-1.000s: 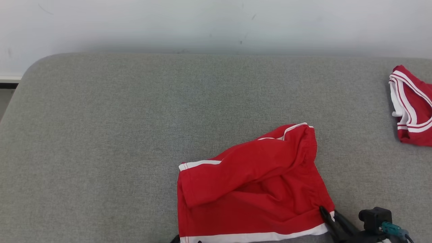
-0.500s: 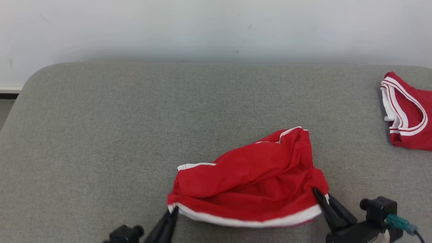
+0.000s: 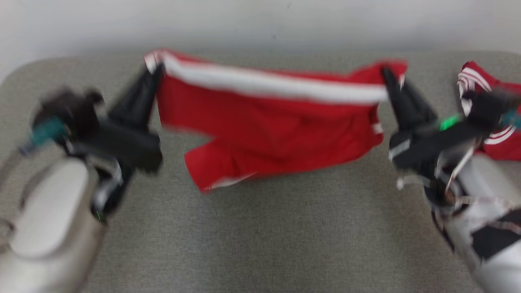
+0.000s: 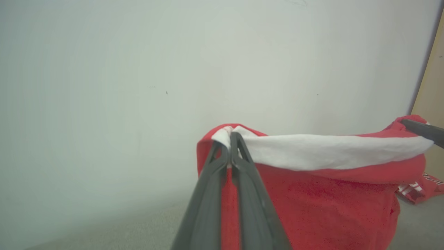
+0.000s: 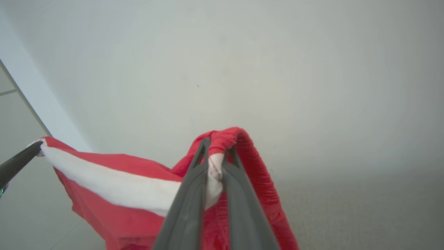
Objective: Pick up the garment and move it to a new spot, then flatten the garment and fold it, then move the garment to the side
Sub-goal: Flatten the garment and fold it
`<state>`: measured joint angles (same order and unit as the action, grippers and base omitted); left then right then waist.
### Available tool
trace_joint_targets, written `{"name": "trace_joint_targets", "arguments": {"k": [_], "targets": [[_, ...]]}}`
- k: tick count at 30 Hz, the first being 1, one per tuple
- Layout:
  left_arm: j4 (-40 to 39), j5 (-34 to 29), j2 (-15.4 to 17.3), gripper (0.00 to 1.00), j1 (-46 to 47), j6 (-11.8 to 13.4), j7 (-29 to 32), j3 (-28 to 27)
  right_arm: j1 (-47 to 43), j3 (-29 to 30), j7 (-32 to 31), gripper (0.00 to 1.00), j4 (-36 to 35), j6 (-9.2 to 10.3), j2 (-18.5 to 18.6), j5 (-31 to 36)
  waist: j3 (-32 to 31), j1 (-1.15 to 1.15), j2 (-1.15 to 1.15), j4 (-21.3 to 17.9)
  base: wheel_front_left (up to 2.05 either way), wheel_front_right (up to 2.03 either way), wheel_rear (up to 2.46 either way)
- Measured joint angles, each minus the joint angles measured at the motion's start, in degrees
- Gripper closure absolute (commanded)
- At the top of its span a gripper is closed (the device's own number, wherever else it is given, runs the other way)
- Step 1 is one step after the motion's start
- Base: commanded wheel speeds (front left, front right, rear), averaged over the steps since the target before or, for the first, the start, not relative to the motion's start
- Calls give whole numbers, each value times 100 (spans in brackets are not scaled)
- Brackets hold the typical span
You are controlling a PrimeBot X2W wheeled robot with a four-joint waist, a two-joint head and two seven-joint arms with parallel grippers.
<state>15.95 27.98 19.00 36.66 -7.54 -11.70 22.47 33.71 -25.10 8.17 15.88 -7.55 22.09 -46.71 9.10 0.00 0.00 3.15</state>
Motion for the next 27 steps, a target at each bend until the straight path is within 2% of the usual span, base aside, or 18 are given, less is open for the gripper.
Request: {"name": "trace_joint_targets", "arguments": {"k": [5, 10, 17, 21, 27], "targets": [[391, 644, 229, 100, 2076, 0, 380, 34, 1866, 488, -667, 100, 457, 0, -320, 5, 557, 1, 1, -53, 0, 0, 0], [1004, 1036, 343, 100, 3986, 0, 582, 114, 3907, 940, -1199, 100, 1161, -1, -661, 438, 1237, 2, 1, -81, 0, 0, 0], [1906, 1246, 492, 100, 6076, -2, 621, 376, 6230, 1368, -1392, 100, 2426, -1, -1051, 1274, 2119, 2, 1, -111, 0, 0, 0], [2423, 1341, 505, 100, 6958, -2, 599, 530, 7082, 1430, -1282, 100, 3038, -1, -1251, 1719, 2529, 1, 1, -137, 0, 0, 0], [3112, 1513, 456, 100, 7530, -2, 391, 935, 7696, 1499, -983, 100, 3821, -1, -1421, 1954, 3014, 1, 1, -190, 0, 0, 0]]}}
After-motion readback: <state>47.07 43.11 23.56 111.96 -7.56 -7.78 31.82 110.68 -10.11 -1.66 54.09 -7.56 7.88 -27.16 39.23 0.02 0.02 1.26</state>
